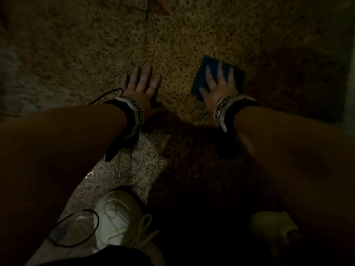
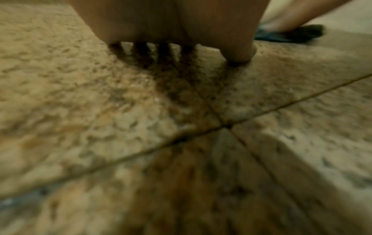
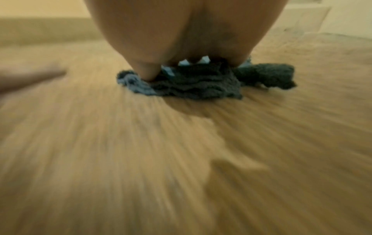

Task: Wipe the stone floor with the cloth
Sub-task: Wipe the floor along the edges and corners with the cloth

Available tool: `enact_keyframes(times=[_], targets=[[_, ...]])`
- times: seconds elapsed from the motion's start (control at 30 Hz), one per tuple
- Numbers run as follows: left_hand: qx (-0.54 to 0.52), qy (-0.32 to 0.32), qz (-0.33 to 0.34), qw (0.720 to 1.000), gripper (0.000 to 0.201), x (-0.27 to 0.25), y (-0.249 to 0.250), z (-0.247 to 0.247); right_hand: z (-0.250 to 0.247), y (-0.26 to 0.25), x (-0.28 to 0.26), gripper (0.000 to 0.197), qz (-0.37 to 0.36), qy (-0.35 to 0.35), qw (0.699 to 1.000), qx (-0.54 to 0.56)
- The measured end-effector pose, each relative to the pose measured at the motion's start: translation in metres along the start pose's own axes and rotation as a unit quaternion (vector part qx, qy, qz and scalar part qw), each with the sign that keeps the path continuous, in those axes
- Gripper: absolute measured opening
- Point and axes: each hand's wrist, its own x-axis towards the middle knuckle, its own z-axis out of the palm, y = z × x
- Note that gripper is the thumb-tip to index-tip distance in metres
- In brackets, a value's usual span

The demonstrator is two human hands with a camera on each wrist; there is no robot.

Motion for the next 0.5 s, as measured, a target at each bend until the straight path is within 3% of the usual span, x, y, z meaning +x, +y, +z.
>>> enact_keyframes(times=[0.23, 0.5], targets=[[0.003, 0.031, 0.006, 0.999, 0.095, -0.001, -0.001, 0.003, -0.014, -0.018, 0.016, 0.063, 0.041, 0.017, 0.999, 0.02], [0.013, 0.024, -0.007, 1.0, 0.098, 0.002, 0.0, 0.004, 0.037, -0.021, -0.032, 0.062, -0.06, 0.042, 0.997, -0.016]])
